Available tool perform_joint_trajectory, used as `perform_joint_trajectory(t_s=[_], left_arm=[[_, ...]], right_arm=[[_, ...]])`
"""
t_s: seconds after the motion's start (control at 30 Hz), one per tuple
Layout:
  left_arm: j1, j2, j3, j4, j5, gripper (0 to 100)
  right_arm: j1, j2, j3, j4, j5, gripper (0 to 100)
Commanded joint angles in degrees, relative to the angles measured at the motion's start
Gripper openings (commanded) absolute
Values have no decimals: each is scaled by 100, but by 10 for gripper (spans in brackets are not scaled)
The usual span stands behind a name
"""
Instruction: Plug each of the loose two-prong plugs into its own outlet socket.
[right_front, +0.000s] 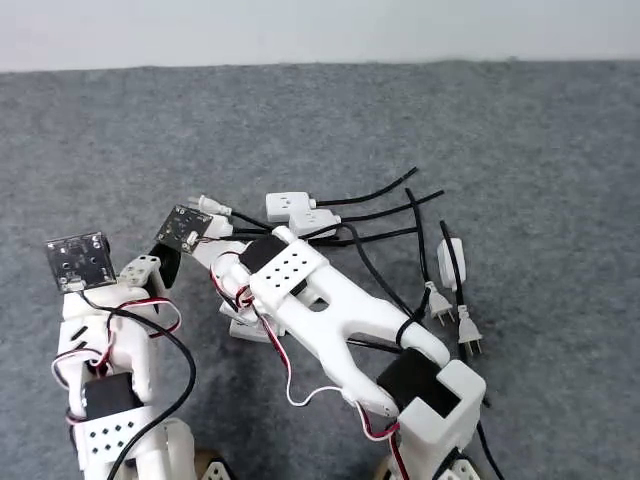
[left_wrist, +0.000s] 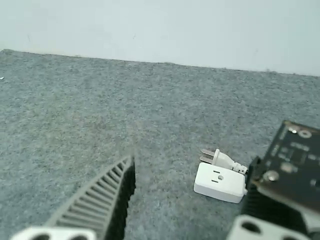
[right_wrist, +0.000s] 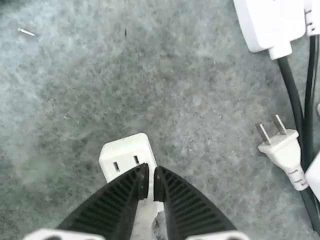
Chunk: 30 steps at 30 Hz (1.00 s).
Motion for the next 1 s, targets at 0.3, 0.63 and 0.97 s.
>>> perform_joint_trajectory(t_s=[0.3,0.63,0.97], left_arm=[[0,-44,-347,-26,62,349],[0,-44,-338,-26,62,349],[9,-35,-330,-26,62,349]], right_arm=[[145,-48,-18,-40,-9,13],[1402,-57,-1407,1156,-563,210],[1288,-338,-1538,1525,-510,214]])
